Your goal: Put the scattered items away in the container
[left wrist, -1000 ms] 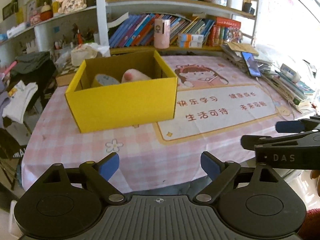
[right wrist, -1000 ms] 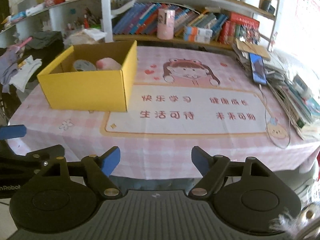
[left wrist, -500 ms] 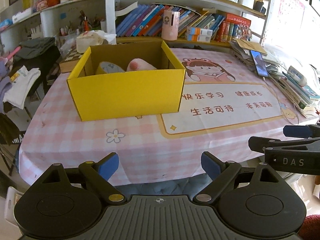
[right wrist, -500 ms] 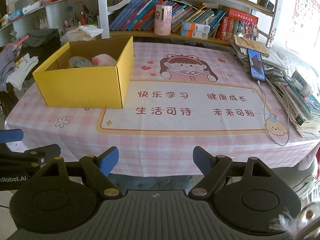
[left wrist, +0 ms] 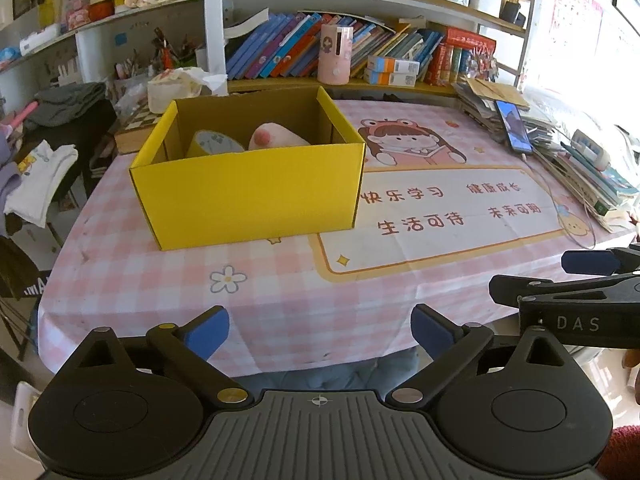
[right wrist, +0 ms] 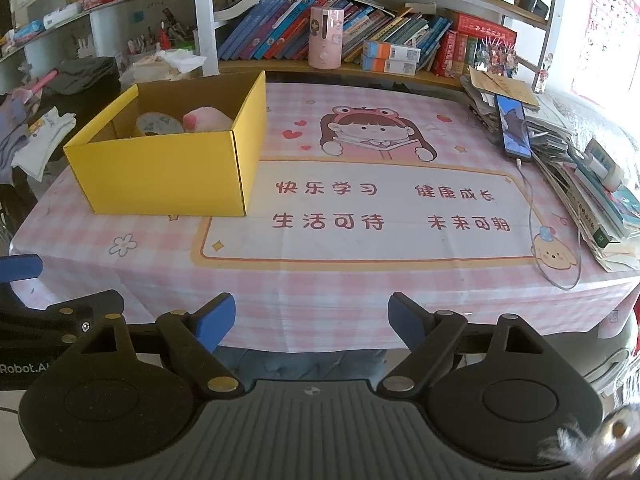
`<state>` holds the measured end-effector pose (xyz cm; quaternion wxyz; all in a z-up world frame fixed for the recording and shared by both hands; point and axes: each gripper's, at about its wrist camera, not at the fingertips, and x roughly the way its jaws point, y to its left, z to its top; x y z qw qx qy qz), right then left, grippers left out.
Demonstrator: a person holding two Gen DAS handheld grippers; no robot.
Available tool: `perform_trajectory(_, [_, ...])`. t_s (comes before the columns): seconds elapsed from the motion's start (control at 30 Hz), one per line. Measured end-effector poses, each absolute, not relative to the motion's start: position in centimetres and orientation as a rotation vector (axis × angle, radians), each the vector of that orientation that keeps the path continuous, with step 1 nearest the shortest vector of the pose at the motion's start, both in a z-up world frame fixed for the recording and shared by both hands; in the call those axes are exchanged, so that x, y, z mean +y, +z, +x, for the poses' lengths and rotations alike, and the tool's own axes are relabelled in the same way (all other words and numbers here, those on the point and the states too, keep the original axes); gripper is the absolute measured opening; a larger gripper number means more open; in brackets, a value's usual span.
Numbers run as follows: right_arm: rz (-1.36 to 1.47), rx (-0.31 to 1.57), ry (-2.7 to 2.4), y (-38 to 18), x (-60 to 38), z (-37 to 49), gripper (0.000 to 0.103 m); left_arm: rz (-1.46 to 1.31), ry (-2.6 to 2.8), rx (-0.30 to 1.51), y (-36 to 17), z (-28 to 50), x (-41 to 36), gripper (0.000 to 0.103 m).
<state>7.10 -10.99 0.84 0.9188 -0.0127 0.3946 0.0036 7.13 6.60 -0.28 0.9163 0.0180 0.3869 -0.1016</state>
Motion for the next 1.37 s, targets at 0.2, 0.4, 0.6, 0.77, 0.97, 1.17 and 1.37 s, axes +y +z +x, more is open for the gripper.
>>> perform_trajectory(0.2, [-0.032,0.811,0.012,0.9,-10.7,7.1,0.084,0.027,-0.209,0.794,-0.3,7.2,6.8,0.099])
perform_trajectory(0.4, [-0.035,0.812,0.013,0.9,-10.5,7.2,0.084,0.016,-0.203,0.804,-0.4,7.3,7.2,0.099])
perform_trajectory(0.6, [-0.035,0.819,0.015,0.8,-10.3,7.4,0.085,0.010,-0.205,0.813,-0.5,7.3,7.3,0.099])
perform_trajectory(0.77, [-0.037,0.822,0.017,0.8,-10.1,7.5,0.085,-0.003,-0.203,0.822,-0.6,7.4,7.5,0.099])
perform_trajectory(0.97, [-0.038,0.822,0.012,0.7,-10.1,7.5,0.085,-0.001,-0.200,0.823,-0.7,7.5,7.5,0.099])
perform_trajectory(1.17, [-0.042,0.833,0.013,0.3,-10.0,7.8,0.085,-0.013,-0.204,0.831,-1.0,7.7,7.7,0.099])
perform_trajectory(1.37, [-0.045,0.844,0.013,0.3,-9.9,8.2,0.085,-0.017,-0.199,0.837,-1.1,8.1,7.8,0.099])
